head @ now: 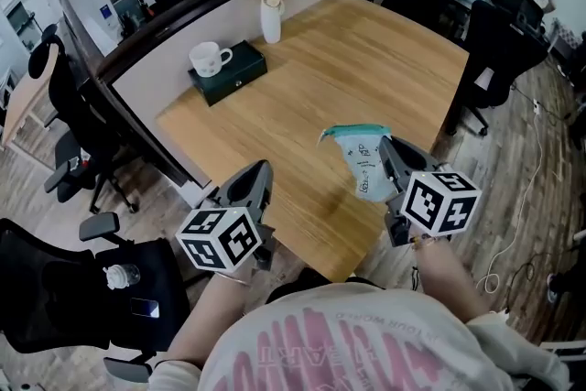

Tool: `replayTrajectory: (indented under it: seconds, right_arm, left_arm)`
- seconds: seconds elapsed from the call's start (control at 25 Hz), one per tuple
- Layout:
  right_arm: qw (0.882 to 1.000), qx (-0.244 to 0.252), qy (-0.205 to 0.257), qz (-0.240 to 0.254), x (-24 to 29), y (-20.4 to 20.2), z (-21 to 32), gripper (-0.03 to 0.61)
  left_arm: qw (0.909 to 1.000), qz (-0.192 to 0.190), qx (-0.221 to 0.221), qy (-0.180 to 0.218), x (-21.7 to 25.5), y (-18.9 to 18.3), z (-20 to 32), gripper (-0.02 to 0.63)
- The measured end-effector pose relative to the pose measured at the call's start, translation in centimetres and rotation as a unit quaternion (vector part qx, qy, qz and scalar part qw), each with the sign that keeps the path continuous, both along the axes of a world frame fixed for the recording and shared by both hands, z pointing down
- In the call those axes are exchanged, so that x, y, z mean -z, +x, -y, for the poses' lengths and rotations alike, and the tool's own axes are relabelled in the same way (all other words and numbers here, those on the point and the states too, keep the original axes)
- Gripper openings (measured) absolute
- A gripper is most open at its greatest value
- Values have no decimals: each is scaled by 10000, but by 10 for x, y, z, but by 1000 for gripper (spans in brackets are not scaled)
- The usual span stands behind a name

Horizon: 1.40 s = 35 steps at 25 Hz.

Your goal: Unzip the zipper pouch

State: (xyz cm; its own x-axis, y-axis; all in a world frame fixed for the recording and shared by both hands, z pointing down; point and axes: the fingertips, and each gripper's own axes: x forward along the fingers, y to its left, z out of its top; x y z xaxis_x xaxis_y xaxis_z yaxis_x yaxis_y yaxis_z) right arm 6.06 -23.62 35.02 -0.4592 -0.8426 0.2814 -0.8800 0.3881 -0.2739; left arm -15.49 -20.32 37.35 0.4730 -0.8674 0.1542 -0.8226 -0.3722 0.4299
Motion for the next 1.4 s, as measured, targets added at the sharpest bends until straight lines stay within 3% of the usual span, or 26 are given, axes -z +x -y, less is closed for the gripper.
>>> replayTrajectory:
  seconds: [0.4,0.76,1.4]
  right_arm:
    - [9984,-359,364,232,-2,-18,-31,5]
    - [9983,-528,206,134,-16,-15,-49,5]
    - [9989,-401,-82,220,-20,29,-56,5]
  left_arm:
    - [9993,91,235,284,5,-24,-20,1]
    - [9997,107,162,159,-7,-24,-33,0]
    - [9994,125,315,16,-5,17,-49,1]
